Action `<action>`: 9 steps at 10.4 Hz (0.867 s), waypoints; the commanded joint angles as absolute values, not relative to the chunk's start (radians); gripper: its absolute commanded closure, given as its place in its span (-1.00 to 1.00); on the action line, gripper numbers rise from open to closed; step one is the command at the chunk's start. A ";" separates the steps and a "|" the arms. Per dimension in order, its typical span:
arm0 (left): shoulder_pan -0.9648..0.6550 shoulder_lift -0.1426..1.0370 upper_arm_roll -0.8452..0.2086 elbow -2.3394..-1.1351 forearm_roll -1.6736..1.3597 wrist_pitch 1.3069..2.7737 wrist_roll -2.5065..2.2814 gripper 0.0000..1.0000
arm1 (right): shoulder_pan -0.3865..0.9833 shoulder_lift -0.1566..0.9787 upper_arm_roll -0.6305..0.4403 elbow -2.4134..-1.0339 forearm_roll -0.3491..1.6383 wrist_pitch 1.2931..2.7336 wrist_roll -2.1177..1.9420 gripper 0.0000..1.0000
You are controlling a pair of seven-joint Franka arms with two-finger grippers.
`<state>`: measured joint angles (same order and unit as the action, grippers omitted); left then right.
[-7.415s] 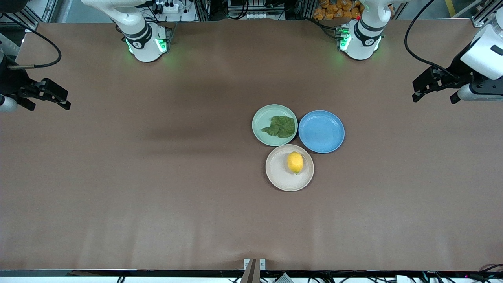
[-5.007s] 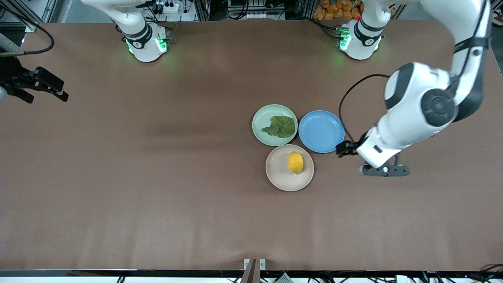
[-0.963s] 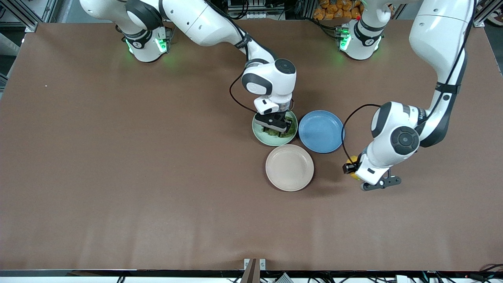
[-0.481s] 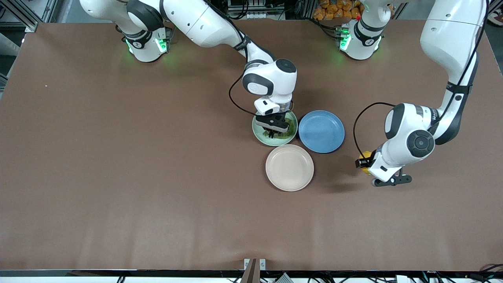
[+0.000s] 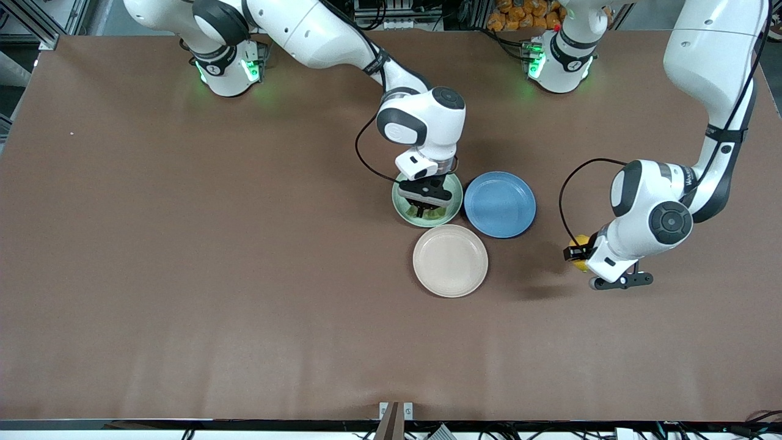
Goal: Pick lemon and lettuce from plates
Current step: 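Carry the lemon off the plate while the right gripper lifts the lettuce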
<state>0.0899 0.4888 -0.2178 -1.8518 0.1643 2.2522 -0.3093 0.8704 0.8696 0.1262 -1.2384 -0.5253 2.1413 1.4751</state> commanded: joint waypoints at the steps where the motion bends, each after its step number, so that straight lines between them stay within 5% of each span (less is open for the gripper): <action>1: 0.103 0.420 -0.226 -1.934 0.189 2.253 -0.298 1.00 | 0.800 0.737 0.140 -1.255 -0.381 2.024 1.303 1.00; 5: 0.104 0.443 -0.222 -1.947 0.189 2.252 -0.299 1.00 | 0.600 0.507 0.129 -1.264 -0.135 1.815 0.961 1.00; 9: 0.124 0.468 -0.222 -1.945 0.218 2.252 -0.290 1.00 | 0.323 0.404 0.127 -1.304 -0.052 1.683 0.575 1.00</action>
